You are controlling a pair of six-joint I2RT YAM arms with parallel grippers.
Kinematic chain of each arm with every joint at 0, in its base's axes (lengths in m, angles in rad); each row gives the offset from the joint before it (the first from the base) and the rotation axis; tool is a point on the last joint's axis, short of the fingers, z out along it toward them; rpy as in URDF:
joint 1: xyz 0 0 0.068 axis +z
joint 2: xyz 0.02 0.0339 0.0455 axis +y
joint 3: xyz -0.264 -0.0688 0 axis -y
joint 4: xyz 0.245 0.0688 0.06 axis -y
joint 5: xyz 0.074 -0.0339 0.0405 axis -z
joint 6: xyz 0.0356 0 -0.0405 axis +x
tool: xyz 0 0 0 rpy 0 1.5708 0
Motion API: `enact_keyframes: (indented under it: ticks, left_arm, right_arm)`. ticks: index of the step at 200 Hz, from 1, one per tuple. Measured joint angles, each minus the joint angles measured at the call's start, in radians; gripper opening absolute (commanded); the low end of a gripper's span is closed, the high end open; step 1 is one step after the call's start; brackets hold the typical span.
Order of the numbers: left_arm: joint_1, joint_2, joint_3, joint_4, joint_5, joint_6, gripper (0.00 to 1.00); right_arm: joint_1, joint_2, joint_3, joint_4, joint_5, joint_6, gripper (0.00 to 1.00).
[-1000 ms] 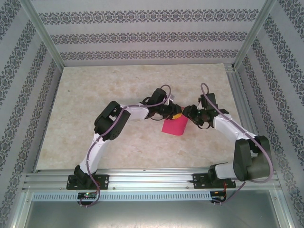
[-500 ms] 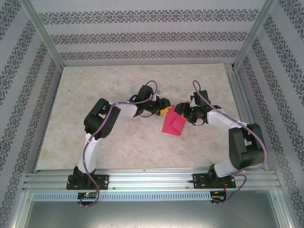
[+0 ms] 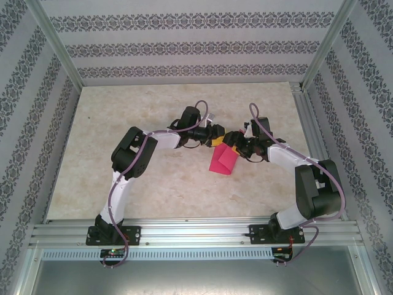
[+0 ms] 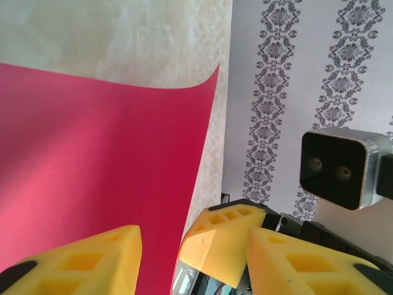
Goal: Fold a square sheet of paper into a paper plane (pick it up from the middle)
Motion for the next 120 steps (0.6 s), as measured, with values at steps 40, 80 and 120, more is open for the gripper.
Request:
enact_keyframes:
  ticks: [40,80,120]
  left_arm:
    - [-0.003,0.033,0.039,-0.029,0.042,0.018,0.45]
    - [-0.010,0.044,0.052,-0.037,0.046,0.023,0.38]
    - [-0.016,0.072,0.088,-0.064,0.051,0.034,0.42]
  right_arm:
    - [0.000,0.000,-0.008,0.003,-0.008,0.000,0.65]
    - [-0.001,0.000,-0.017,0.001,-0.012,0.000,0.65]
    - [-0.003,0.000,-0.024,0.006,-0.016,0.001,0.65]
